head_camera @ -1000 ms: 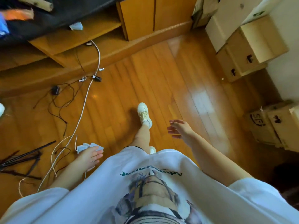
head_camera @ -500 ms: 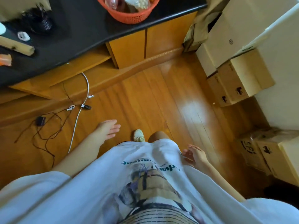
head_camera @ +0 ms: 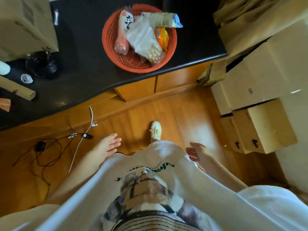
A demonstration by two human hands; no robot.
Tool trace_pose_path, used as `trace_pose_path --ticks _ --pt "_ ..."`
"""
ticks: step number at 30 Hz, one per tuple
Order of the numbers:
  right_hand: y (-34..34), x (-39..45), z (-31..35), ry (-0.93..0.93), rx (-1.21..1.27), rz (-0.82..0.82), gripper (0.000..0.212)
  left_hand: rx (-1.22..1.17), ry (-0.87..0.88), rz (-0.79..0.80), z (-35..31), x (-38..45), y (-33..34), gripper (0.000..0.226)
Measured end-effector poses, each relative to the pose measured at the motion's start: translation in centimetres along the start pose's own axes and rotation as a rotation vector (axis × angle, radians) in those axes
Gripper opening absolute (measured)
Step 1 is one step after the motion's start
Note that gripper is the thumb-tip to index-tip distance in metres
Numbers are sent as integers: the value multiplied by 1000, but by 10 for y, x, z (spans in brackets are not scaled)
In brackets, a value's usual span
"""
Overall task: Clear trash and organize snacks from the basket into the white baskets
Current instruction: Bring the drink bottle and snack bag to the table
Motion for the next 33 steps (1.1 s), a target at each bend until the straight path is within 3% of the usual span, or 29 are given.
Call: trace_pose_path --ticks 7,11,14,21,24,28,30,33 --pt "67 4 174 -198 -244 128 33 -186 -27 -125 -43 22 -28 39" --pt "109 7 237 -294 -305 175 29 -284 -120 -162 -58 35 -40 29" --pt "135 14 268 -318 -304 202 25 -338 -145 -199 -83 50 -42 37" --pt "174 32 342 -293 -124 180 19 -316 26 -233 -223 102 -33 39" --pt "187 45 378 -377 -28 5 29 -283 152 -151 -293 128 -20 40" --pt "199 50 418 -768 -190 -461 23 -179 323 -186 -357 164 2 25" --pt "204 51 435 -973 -252 -595 33 -60 425 -138 -379 184 12 37" --pt "215 60 459 -1070 -450 -688 42 85 506 -135 -406 208 28 53"
Point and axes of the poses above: each hand's wrist, its own x-axis towards the middle knuckle, its own y-axis out of the palm, z = x × y, the point moved 2 cm from there along x, towards the middle knuckle
